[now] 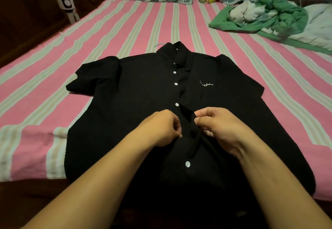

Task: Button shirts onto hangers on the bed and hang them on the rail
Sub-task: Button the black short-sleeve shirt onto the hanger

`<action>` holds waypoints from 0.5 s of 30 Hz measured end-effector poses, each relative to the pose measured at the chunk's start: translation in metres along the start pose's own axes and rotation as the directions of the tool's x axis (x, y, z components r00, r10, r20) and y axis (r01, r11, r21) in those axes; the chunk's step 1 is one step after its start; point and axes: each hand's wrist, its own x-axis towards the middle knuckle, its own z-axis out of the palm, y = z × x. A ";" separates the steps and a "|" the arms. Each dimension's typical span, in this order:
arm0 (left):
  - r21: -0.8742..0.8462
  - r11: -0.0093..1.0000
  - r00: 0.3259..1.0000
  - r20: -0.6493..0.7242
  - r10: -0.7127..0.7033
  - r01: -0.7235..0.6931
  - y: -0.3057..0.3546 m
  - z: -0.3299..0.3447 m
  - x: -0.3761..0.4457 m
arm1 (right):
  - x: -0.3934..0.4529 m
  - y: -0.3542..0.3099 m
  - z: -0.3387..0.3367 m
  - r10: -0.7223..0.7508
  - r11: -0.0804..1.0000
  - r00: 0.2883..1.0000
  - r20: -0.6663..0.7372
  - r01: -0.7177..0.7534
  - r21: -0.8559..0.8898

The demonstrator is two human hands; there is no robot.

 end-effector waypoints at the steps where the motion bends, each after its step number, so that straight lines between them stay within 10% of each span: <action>1: 0.028 1.000 1.000 0.004 -0.001 0.001 0.003 0.001 0.000 | -0.001 0.000 -0.001 -0.003 1.000 1.000 0.026 0.003 -0.004; 8: -0.175 0.985 0.969 -0.243 -0.044 0.001 0.010 -0.015 -0.008 | -0.001 0.002 -0.002 0.017 0.999 1.000 -0.024 -0.018 -0.027; 11: -0.666 0.746 0.977 -0.177 -0.121 -0.028 0.010 -0.025 -0.026 | -0.003 0.002 0.005 -0.011 0.999 0.994 -0.111 0.015 0.031; 15: -0.820 0.571 0.981 -0.093 -0.168 0.020 0.012 -0.016 -0.038 | -0.006 0.003 0.018 -0.093 0.994 0.964 -0.248 0.077 -0.076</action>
